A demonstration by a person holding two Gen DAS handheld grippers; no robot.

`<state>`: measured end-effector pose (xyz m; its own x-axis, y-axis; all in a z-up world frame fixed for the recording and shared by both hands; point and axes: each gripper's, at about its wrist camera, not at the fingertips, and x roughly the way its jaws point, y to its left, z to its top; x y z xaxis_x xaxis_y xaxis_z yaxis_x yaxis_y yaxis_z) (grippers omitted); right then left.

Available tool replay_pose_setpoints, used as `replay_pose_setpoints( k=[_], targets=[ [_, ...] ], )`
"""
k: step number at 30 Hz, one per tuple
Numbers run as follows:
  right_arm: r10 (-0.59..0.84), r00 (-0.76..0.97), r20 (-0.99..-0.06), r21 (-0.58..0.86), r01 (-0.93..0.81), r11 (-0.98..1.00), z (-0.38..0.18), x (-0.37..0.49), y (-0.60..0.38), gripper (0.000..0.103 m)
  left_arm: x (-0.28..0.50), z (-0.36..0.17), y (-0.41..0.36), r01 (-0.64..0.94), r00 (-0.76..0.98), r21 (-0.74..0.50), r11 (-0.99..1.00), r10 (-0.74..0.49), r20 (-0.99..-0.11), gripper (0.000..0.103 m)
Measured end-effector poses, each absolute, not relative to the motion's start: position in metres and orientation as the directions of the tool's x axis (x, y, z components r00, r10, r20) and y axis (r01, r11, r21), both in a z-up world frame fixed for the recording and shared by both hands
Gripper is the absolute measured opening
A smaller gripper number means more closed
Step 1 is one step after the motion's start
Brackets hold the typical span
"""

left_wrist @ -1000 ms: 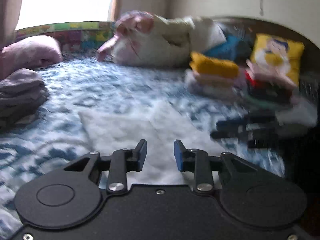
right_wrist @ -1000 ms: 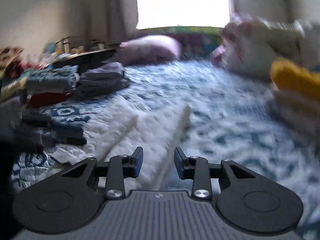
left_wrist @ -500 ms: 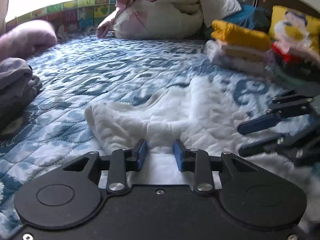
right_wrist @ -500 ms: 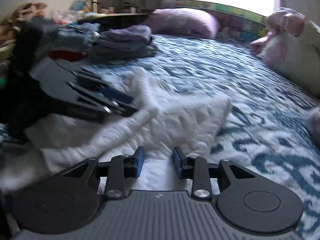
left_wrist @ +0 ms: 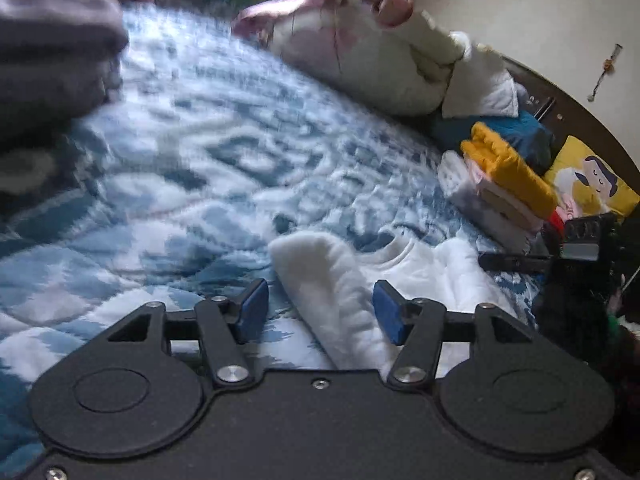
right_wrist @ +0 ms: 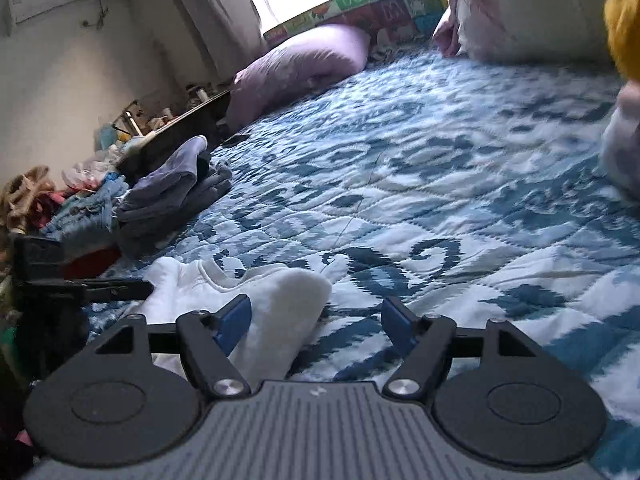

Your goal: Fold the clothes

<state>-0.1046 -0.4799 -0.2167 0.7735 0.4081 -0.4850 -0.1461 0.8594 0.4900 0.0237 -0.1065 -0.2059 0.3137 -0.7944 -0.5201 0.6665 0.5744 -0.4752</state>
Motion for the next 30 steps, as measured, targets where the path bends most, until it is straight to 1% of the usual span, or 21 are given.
replay_pose_setpoints(
  k=[6,8,13,15,16,17,18,19,20,21,22,25,30],
  targets=[
    [0.555,0.695,-0.457,0.594,-0.225,0.772,-0.227,-0.081,-0.484,0.073,0.039,-0.205,-0.111,0.671,0.246,-0.518,0.531,-0.818,-0.519,0.058],
    [0.578,0.676,-0.457,0.618,-0.226,0.753,-0.23,-0.075,-0.485,0.073,0.044,-0.208,-0.116,0.679,0.231,-0.516,0.523,-0.819,-0.526,0.058],
    [0.617,0.649,-0.445,0.65,-0.24,0.721,-0.234,-0.068,-0.487,0.074,0.058,-0.217,-0.114,0.65,0.184,-0.587,0.483,-0.849,-0.495,0.058],
    [0.612,0.644,-0.459,0.626,-0.255,0.737,-0.232,-0.065,-0.481,0.073,0.054,-0.214,-0.118,0.671,0.195,-0.553,0.494,-0.837,-0.511,0.056],
    [0.606,0.642,-0.47,0.607,-0.263,0.75,-0.231,-0.064,-0.477,0.07,0.052,-0.213,-0.12,0.679,0.203,-0.536,0.501,-0.83,-0.519,0.054],
    [0.599,0.64,-0.481,0.59,-0.269,0.761,-0.229,-0.064,-0.473,0.062,0.05,-0.211,-0.123,0.687,0.211,-0.519,0.508,-0.823,-0.527,0.053],
    [0.592,0.638,-0.492,0.573,-0.275,0.772,-0.228,-0.063,-0.469,0.057,0.049,-0.21,-0.124,0.69,0.218,-0.508,0.515,-0.818,-0.533,0.047],
    [0.586,0.638,-0.5,0.557,-0.281,0.781,-0.227,-0.063,-0.466,0.044,0.048,-0.21,-0.125,0.693,0.226,-0.496,0.522,-0.812,-0.538,0.039],
    [0.576,0.645,-0.502,0.537,-0.289,0.793,-0.225,-0.065,-0.463,0.034,0.047,-0.207,-0.126,0.698,0.235,-0.485,0.526,-0.809,-0.539,0.035],
    [0.564,0.656,-0.502,0.515,-0.297,0.804,-0.222,-0.067,-0.46,0.031,0.045,-0.205,-0.126,0.704,0.244,-0.473,0.529,-0.806,-0.539,0.029],
    [0.552,0.666,-0.502,0.492,-0.305,0.816,-0.219,-0.07,-0.457,0.027,0.038,-0.199,-0.125,0.724,0.261,-0.451,0.522,-0.813,-0.521,0.025],
    [0.52,0.71,-0.475,0.403,-0.349,0.846,-0.205,-0.083,-0.446,0.024,0.016,-0.182,-0.121,0.777,0.308,-0.381,0.5,-0.831,-0.464,0.023],
    [0.516,0.786,-0.341,0.333,-0.412,0.848,-0.18,-0.119,-0.438,0.024,-0.021,-0.155,-0.114,0.847,0.37,-0.251,0.469,-0.858,-0.356,0.023]
  ],
)
